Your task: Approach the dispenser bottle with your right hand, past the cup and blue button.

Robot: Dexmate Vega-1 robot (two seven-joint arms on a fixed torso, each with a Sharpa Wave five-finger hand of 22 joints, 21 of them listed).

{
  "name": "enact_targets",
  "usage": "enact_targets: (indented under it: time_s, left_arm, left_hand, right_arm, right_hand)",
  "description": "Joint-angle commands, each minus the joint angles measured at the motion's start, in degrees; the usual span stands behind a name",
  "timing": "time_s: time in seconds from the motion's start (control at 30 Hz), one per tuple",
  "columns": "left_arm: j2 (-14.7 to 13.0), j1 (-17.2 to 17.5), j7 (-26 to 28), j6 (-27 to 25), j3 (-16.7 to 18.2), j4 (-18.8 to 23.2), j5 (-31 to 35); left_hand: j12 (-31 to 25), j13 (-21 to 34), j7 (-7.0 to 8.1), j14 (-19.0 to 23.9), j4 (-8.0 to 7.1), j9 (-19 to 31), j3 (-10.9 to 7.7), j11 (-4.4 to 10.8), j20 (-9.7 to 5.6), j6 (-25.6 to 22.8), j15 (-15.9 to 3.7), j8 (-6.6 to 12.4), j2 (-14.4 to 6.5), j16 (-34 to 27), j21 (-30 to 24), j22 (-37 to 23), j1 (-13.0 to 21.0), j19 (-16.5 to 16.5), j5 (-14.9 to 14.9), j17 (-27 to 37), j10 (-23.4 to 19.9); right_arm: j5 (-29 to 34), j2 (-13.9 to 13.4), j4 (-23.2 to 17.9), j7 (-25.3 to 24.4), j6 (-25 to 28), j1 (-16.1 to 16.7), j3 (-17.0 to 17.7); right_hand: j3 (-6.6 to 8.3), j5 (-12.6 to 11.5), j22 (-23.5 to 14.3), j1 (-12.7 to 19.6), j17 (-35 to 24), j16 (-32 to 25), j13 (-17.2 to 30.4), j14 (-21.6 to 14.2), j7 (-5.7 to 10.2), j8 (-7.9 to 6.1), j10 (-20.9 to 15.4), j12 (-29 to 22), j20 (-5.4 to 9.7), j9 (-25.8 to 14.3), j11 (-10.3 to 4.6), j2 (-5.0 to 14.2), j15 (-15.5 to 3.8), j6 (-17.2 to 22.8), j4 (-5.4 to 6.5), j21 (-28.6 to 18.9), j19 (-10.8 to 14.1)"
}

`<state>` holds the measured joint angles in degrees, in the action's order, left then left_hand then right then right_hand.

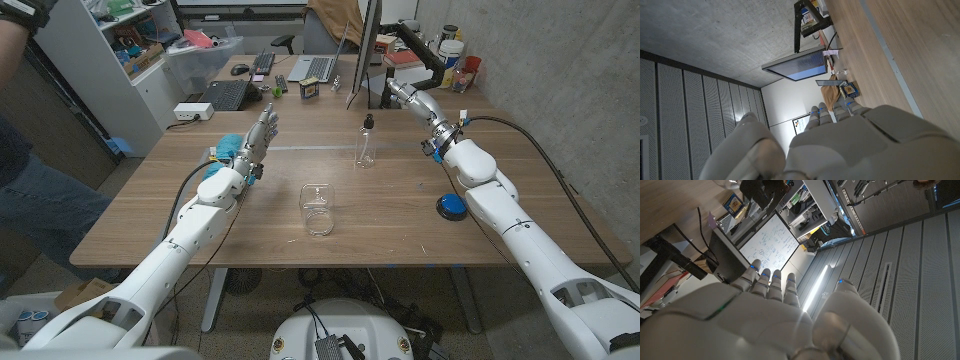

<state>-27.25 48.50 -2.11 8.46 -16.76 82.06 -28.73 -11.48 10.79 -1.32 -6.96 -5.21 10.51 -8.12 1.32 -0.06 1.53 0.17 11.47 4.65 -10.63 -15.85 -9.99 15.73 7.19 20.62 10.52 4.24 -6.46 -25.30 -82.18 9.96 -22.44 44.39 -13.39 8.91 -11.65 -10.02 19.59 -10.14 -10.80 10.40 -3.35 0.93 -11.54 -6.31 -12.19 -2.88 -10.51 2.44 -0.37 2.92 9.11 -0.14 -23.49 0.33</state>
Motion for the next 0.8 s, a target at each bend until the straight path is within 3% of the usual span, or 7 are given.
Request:
enact_targets:
  time_s: [0.03, 0.8]
  left_arm:
    - [-0.06, -0.05, 0.18, -0.32, -0.36, 0.45, 0.2]
    - [-0.03, -0.86, -0.36, -0.61, -0.75, -0.17, 0.43]
  left_hand:
    - [-0.19, 0.13, -0.23, -0.03, 0.16, 0.33, 0.3, 0.06, 0.19, -0.24, 0.31, 0.22, -0.02, -0.3, 0.09, -0.25, 0.55, 0.18, 0.22, 0.15, 0.13]
    - [-0.21, 0.14, -0.23, -0.06, 0.19, 0.35, 0.54, 0.03, 0.16, -0.29, 0.44, 0.18, -0.18, -0.3, 0.5, -0.27, 0.77, 0.06, 0.2, 0.17, 0.12]
  right_arm:
    - [2.11, -0.55, -0.54, -0.23, -0.35, -0.4, -0.43]
    - [7.58, -1.67, -1.7, -0.79, 0.02, -2.06, -2.27]
  right_hand:
    - [0.07, 0.04, -0.08, 0.56, -0.15, 0.15, 0.16, 0.46, 0.4, 0.07, 0.49, 0.29, -0.88, -0.16, -0.17, -0.05, 0.07, 0.21, -0.58, 0.4, -0.4]
    - [-0.02, 0.17, -0.18, 0.95, -0.21, 0.31, 0.2, 1.35, 0.79, 0.42, 1.54, 0.6, -1.61, -0.18, -0.01, -0.04, 0.53, -0.37, -1.06, 1.54, -1.4]
